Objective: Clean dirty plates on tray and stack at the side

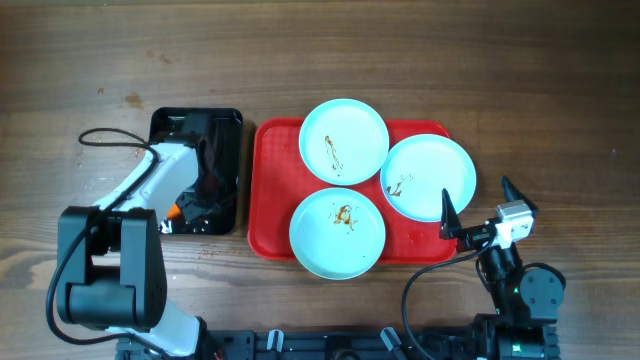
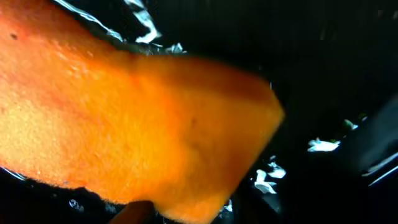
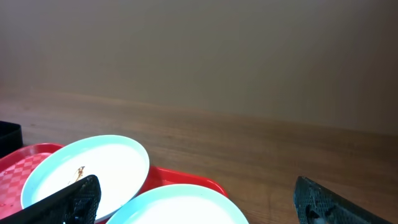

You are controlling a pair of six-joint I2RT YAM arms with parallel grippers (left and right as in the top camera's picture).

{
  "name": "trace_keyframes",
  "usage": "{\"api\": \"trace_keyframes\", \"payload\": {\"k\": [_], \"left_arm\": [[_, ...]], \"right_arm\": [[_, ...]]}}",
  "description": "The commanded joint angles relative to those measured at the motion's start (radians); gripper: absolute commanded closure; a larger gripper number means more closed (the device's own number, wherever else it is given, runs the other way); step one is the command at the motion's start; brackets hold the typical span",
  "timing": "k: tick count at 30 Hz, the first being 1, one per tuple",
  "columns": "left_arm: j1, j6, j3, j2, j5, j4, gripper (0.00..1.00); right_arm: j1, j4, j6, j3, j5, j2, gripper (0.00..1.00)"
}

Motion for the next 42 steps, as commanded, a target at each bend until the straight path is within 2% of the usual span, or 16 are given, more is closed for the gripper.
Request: {"api": "trace_keyframes", "payload": {"k": [1,6,8,9,18,26,27,28,30,31,33,34,35,37,40,42], "left_arm": [[-0.001,-0.014,-0.003,0.001,-0.130,0.027,0.68],[-0.001,-0.017,0.002,0.001,-0.193,0.050,0.68],[-0.001,-0.016,0.010,0.001,-0.193,0.059,0.82],[-0.001,-0.016,0.017,0.001,-0.193,0.060,0.96],[-0.056,0.068,0.098,-0.002,-0.194,0.057,0.96],[-0.136,0.146,0.296,-0.007,-0.399,-0.066,0.96],[-0.132,0.142,0.296,-0.006,-0.399,-0.098,0.69],[-0.119,0.154,0.296,-0.006,-0.410,-0.129,0.27],[-0.080,0.261,0.296,-0.006,-0.434,-0.126,0.14],[-0.022,0.415,0.296,-0.006,-0.428,-0.099,0.14],[0.032,0.571,0.296,-0.006,-0.380,-0.088,0.14],[0.059,0.674,0.296,-0.006,-0.320,-0.084,0.19],[0.087,0.756,0.296,-0.006,-0.234,-0.080,0.22],[0.152,0.990,0.296,-0.006,0.023,-0.098,0.18],[0.154,1.143,0.296,-0.006,0.268,-0.117,0.17],[0.154,1.217,0.296,-0.005,0.283,-0.132,0.17]], "right_arm": [[0.003,0.003,0.006,-0.001,-0.012,-0.003,0.00],[0.003,0.003,0.006,-0.001,-0.012,-0.003,0.00],[0.003,0.003,0.006,-0.001,-0.012,-0.003,0.00],[0.003,0.003,0.006,-0.001,-0.012,-0.003,0.00],[0.003,0.003,0.006,-0.001,-0.012,-0.003,0.00],[0.003,0.003,0.006,-0.001,-0.012,-0.003,0.00],[0.003,0.003,0.006,-0.001,-0.012,-0.003,0.00],[0.003,0.003,0.006,-0.001,-0.012,-0.003,0.00],[0.003,0.003,0.006,-0.001,-0.012,-0.003,0.00],[0.003,0.003,0.006,-0.001,-0.012,-0.003,0.00],[0.003,0.003,0.006,-0.001,-0.012,-0.003,0.00],[0.003,0.003,0.006,-0.001,-0.012,-0.003,0.00],[0.003,0.003,0.006,-0.001,-0.012,-0.003,0.00],[0.003,0.003,0.006,-0.001,-0.012,-0.003,0.00],[0.003,0.003,0.006,-0.001,-0.012,-0.003,0.01],[0.003,0.003,0.006,-0.001,-0.012,-0.003,0.00]]}}
